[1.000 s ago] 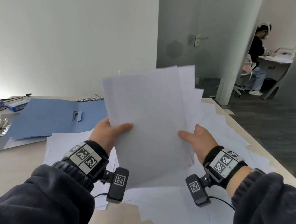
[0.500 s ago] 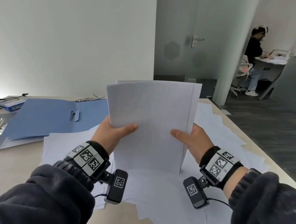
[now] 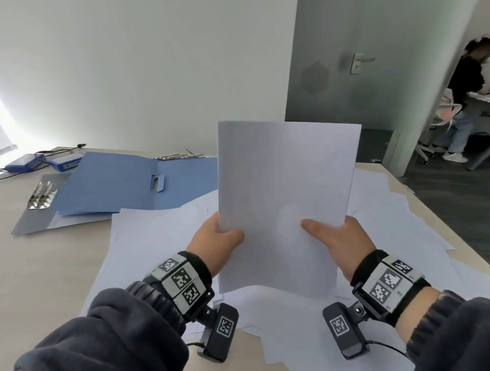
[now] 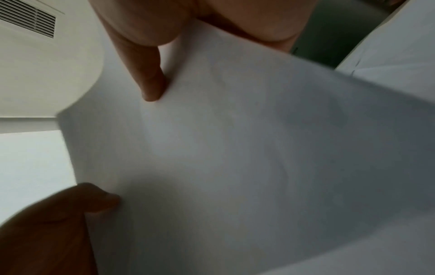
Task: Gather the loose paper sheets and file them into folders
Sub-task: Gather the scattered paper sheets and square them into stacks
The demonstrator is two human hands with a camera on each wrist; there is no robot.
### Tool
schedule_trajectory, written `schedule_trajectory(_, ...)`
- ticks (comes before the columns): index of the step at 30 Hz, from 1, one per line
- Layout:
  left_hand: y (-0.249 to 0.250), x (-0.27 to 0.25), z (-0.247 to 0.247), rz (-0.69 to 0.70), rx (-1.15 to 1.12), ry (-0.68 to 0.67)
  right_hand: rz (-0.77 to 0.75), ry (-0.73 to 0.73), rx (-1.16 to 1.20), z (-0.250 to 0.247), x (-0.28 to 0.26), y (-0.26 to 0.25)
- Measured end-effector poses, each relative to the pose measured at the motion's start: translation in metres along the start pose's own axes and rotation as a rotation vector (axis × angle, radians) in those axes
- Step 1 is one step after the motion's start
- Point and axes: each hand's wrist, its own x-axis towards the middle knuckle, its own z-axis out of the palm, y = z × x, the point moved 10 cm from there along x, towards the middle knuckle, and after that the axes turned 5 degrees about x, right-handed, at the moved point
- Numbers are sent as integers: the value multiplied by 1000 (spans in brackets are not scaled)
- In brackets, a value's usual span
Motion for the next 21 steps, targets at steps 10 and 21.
schedule_trajectory(10,-63,-23,-128,-256,193,229,293,-259,-103,110,10,54)
schedule_trajectory(21,-128,-52,-220,-498,386,249,440,-430,-229,199,-1,83)
